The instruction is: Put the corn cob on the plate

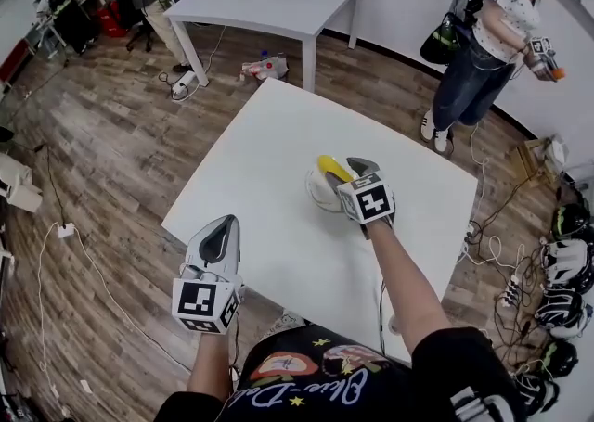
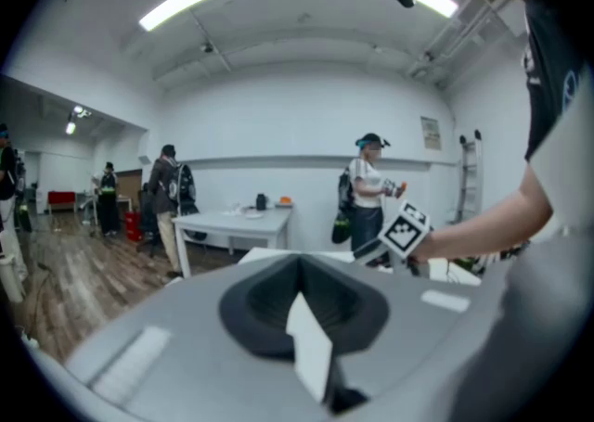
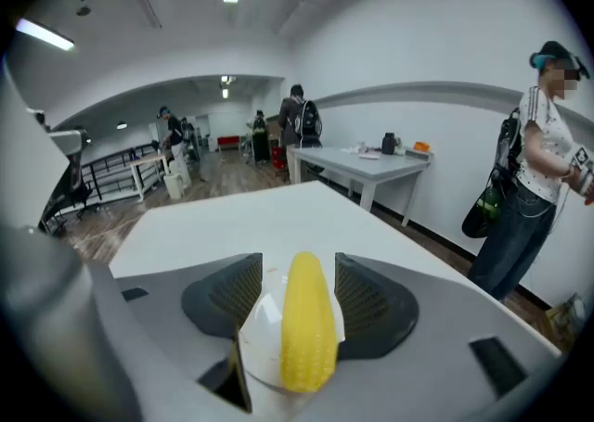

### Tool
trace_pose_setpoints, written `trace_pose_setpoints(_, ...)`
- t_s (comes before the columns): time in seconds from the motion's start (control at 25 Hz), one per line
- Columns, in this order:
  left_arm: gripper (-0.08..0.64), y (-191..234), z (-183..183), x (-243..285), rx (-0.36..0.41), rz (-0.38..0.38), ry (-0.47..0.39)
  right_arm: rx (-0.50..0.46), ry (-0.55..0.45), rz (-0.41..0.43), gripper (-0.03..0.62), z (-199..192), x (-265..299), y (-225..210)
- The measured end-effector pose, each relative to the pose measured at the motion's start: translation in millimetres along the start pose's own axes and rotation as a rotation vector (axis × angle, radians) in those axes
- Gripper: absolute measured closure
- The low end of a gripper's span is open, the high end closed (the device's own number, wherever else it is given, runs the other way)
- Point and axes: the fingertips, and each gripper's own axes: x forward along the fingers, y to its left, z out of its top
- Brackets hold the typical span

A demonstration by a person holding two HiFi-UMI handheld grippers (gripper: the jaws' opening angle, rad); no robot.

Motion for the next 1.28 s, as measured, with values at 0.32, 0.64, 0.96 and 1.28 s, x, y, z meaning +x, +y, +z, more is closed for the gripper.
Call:
trace_pose_setpoints(0.32,0.561,-18,40,0,0.083,-0.051,-0.103,0.129,-0.419,0.038,0.575,43,-151,32)
trace_pose_setpoints(0.64,0.561,-57,57,15,0.181,-0.140,-0.133,0.147,-0.582,0.042,0.575,62,-235,61)
trace_pose_setpoints(0.96,0.561,-72,62,18,0.185,-0.174,-0.138,0.165,-0.605,0.009,0.575,60,-253,54)
trace_pose_setpoints(1.28,0.561,-72,65,17,0.189,-0.173,-0.141,0.188,-0.629,0.036,0.575,66,-258,57)
